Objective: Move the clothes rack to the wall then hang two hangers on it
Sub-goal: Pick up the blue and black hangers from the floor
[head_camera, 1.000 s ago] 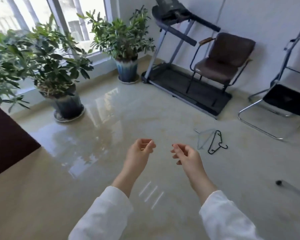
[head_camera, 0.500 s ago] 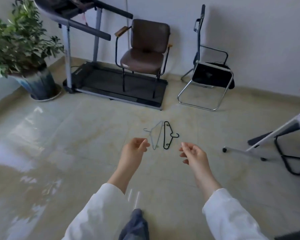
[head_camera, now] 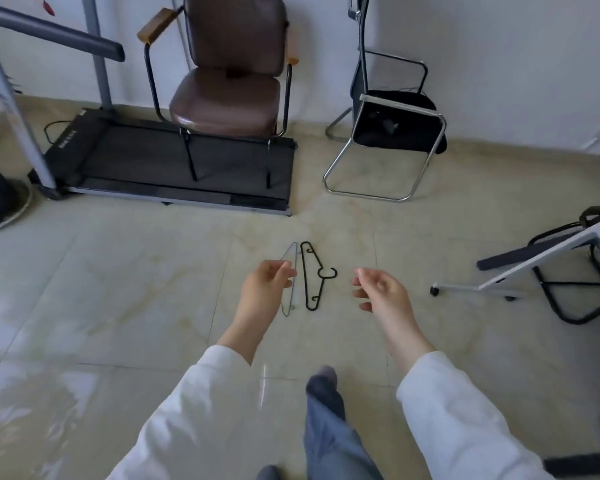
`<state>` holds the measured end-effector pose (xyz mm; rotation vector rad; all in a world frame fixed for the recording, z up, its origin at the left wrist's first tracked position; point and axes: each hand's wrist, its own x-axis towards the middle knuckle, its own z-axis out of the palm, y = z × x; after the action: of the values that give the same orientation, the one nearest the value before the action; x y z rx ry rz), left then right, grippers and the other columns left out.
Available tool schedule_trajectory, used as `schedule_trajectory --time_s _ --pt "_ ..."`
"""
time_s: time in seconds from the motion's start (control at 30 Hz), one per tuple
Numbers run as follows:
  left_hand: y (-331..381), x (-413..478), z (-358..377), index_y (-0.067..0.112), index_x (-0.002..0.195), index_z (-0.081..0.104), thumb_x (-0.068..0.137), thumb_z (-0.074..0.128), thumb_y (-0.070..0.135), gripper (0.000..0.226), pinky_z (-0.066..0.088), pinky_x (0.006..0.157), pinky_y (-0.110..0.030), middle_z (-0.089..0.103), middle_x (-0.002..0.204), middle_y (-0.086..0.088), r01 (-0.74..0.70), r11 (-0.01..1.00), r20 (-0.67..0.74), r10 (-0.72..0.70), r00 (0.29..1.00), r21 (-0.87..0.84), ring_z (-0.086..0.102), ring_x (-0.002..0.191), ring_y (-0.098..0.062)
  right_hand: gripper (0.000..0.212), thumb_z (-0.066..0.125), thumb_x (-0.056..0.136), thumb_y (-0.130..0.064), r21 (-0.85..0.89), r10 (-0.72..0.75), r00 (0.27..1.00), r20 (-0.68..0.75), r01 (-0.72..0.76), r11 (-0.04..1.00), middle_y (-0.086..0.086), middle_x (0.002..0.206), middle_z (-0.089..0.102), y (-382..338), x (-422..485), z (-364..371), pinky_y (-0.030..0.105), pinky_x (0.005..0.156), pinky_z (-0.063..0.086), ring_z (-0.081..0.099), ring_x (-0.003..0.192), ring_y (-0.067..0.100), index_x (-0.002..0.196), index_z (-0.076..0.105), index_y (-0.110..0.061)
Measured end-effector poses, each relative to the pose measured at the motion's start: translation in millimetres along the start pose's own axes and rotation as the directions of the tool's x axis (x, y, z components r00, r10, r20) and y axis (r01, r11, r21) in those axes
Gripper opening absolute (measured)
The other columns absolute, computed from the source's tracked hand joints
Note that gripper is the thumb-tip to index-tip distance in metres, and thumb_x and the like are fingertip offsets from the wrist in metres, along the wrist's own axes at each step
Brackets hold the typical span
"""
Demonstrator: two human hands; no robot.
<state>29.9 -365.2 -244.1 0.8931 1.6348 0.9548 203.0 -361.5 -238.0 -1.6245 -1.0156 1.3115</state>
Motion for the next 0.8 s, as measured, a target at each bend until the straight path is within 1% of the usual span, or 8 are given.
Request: schedule_trajectory --time_s 0.07,0.17,0.33,0.4,0.5,0.63,0.73,0.8 --pt "9.5 38.2 10.8 0.016 0.102 0.055 0.093 0.044 0.028 0.018 0.044 0.084 -0.032 0.066 0.095 0.002 0.006 1.000 -0.004 -0.006 1.000 -0.010 0.061 0.092 -0.016 0.008 0.053 0.089 -0.022 0.000 0.016 1.000 0.011 -0.016 1.000 -0.008 0.078 0.061 -1.0 39.2 0.9 0.021 0.060 0.043 0.056 0.069 0.007 0.084 0.058 -0.018" --pt "20.6 99.1 29.0 0.017 0.103 0.055 0.093 0.045 0.029 0.018 0.044 0.085 -0.031 0.065 0.095 0.003 0.030 0.999 -0.022 -0.031 0.999 -0.024 0.061 0.091 -0.015 0.013 0.053 0.089 -0.024 -0.010 0.044 0.998 0.034 -0.044 0.999 -0.008 0.079 0.062 -1.7 106.9 2.1 0.020 0.060 0.042 0.057 0.070 0.006 0.094 0.058 -0.013" --pt "31.6 199.0 59.8 0.016 0.104 0.056 0.092 0.046 0.029 0.020 0.043 0.091 -0.035 0.065 0.098 0.001 0.134 0.991 -0.065 -0.135 0.989 -0.027 0.061 0.091 -0.017 0.010 0.054 0.088 -0.025 -0.025 0.112 0.992 0.064 -0.110 0.994 -0.008 0.079 0.063 -4.2 216.4 2.5 0.019 0.060 0.042 0.057 0.069 0.004 0.090 0.059 -0.017" --pt "33.1 238.4 69.2 0.016 0.102 0.056 0.093 0.046 0.028 0.018 0.043 0.090 -0.034 0.065 0.098 0.000 0.145 0.988 -0.091 -0.149 0.985 -0.050 0.060 0.090 -0.017 0.012 0.054 0.087 -0.026 -0.066 0.127 0.987 0.095 -0.121 0.990 -0.007 0.080 0.063 -4.0 258.7 6.6 0.019 0.061 0.042 0.058 0.069 0.004 0.093 0.059 -0.016" --pt "30.0 287.2 78.6 0.017 0.102 0.056 0.093 0.045 0.027 0.018 0.041 0.086 -0.030 0.065 0.097 0.001 0.173 0.980 -0.122 -0.184 0.975 -0.096 0.060 0.088 -0.016 0.009 0.055 0.087 -0.028 -0.115 0.156 0.978 0.142 -0.140 0.983 -0.005 0.083 0.063 -0.9 313.3 18.9 0.019 0.061 0.042 0.057 0.071 0.005 0.090 0.059 -0.020" --pt "9.7 346.5 86.5 0.017 0.102 0.056 0.092 0.046 0.027 0.017 0.040 0.084 -0.029 0.065 0.095 0.002 0.215 0.971 -0.140 -0.228 0.963 -0.106 0.060 0.091 -0.017 0.009 0.054 0.088 -0.027 -0.119 0.196 0.969 0.153 -0.179 0.977 -0.007 0.083 0.063 16.2 371.1 40.8 0.018 0.062 0.042 0.057 0.072 0.005 0.091 0.058 -0.019" --pt "-26.6 394.7 95.7 0.016 0.103 0.056 0.093 0.045 0.027 0.018 0.041 0.082 -0.029 0.065 0.092 0.003 0.233 0.967 -0.140 -0.246 0.959 -0.098 0.060 0.089 -0.016 0.005 0.055 0.087 -0.027 -0.122 0.229 0.963 0.144 -0.212 0.969 -0.002 0.089 0.062 53.9 412.0 56.7 0.019 0.063 0.042 0.057 0.074 0.006 0.086 0.057 -0.023" --pt "-55.3 420.9 103.1 0.016 0.102 0.056 0.093 0.045 0.026 0.017 0.042 0.080 -0.030 0.065 0.088 0.007 0.253 0.962 -0.134 -0.265 0.955 -0.100 0.060 0.085 -0.013 0.006 0.056 0.087 -0.027 -0.130 0.259 0.957 0.132 -0.242 0.962 0.001 0.093 0.062 84.8 432.2 64.5 0.019 0.063 0.043 0.057 0.074 0.006 0.089 0.058 -0.022"
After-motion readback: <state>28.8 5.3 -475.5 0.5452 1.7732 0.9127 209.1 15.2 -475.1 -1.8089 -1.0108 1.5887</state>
